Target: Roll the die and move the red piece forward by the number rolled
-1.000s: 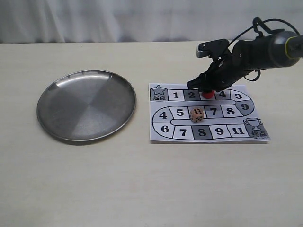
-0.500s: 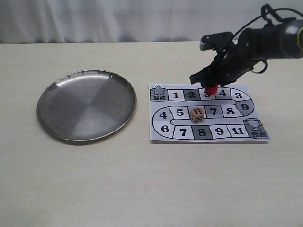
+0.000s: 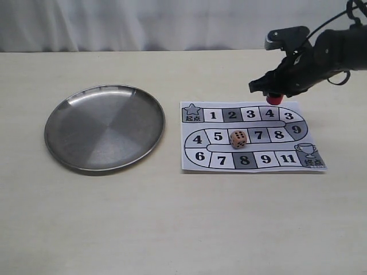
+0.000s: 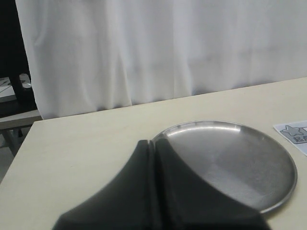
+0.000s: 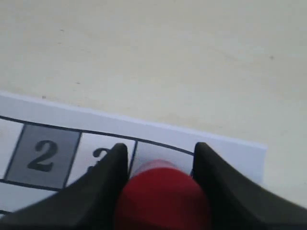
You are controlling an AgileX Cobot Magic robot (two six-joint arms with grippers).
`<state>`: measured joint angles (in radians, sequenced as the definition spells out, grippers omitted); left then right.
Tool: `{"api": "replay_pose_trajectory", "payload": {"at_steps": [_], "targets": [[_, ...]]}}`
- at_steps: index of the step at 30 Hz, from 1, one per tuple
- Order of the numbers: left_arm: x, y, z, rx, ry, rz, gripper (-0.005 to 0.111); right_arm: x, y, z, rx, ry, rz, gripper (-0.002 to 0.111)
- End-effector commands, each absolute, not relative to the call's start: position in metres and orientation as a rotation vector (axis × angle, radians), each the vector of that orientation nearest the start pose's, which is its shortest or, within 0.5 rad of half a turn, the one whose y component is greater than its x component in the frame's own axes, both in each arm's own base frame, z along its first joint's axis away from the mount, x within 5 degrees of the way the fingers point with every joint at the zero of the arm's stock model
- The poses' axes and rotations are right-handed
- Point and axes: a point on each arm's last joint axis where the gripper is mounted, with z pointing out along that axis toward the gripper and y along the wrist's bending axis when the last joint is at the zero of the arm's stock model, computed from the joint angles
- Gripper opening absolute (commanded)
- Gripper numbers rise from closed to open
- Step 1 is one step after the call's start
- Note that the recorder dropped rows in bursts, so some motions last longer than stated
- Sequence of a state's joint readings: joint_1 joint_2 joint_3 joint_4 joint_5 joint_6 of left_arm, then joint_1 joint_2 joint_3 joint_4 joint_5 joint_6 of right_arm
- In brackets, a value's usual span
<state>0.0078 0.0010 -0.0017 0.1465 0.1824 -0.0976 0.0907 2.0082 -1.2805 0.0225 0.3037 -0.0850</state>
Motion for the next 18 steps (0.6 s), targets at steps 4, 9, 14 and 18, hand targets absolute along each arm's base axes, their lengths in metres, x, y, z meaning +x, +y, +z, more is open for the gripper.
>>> {"api": "replay_pose_trajectory", "payload": {"at_steps": [4,9,14,18], "targets": [[0.056,0.002,0.198,0.018,1.655,0.054,0.000,0.424,0.031,0.115,-0.148,2.550,0.018,0.019],[0.056,0.002,0.198,0.018,1.655,0.054,0.000,0.423,0.031,0.095,-0.151,2.594,0.017,0.019],[0.056,0.002,0.198,0.018,1.655,0.054,0.000,0.422,0.031,0.094,-0.152,2.606,0.017,0.019],[0.056,0.002,0.198,0.018,1.655,0.054,0.000,0.422,0.031,0.098,-0.151,2.599,0.018,0.019]]}}
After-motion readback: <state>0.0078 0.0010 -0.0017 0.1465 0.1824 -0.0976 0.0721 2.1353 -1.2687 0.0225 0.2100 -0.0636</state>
